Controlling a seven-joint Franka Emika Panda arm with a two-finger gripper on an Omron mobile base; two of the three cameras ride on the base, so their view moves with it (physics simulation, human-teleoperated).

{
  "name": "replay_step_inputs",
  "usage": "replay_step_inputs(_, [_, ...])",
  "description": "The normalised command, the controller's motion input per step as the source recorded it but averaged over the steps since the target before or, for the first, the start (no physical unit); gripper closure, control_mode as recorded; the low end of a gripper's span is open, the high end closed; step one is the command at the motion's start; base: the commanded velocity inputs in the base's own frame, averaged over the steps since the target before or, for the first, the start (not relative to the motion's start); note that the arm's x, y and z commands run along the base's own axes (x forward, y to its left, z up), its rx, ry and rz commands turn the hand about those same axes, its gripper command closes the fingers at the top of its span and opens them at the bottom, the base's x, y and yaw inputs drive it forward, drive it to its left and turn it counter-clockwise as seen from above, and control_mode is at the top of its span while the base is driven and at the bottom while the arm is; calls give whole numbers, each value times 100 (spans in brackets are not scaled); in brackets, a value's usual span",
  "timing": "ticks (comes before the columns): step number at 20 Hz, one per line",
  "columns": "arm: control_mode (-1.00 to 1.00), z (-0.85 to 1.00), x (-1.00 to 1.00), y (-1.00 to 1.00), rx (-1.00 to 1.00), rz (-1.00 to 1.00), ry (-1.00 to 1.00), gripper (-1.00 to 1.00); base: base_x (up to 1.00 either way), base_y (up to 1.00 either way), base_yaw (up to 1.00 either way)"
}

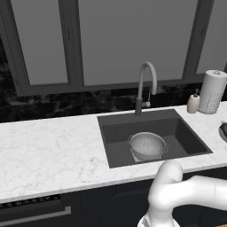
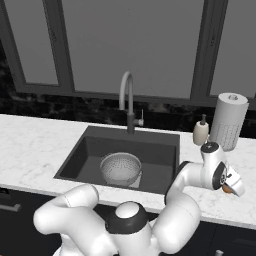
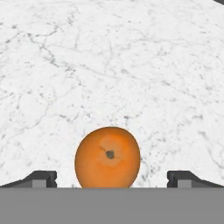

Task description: Put the colander in the sink, put the tangerine in the colander, and turn on the sink faucet and pour water over the colander.

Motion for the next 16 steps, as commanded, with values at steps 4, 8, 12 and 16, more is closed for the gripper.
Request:
replay_step_inputs(4, [-100, -13, 6, -16, 0, 0, 0, -100, 0, 0, 0])
replay_step_inputs(8, [-100, -9, 8, -8, 0, 0, 0, -100, 0, 0, 0])
replay_step_inputs(12, [-100, -4, 16, 0, 0, 0, 0, -100, 0, 0, 0])
replay_step_inputs(16, [-100, -9, 13, 0, 0, 0, 1, -100, 0, 0, 0])
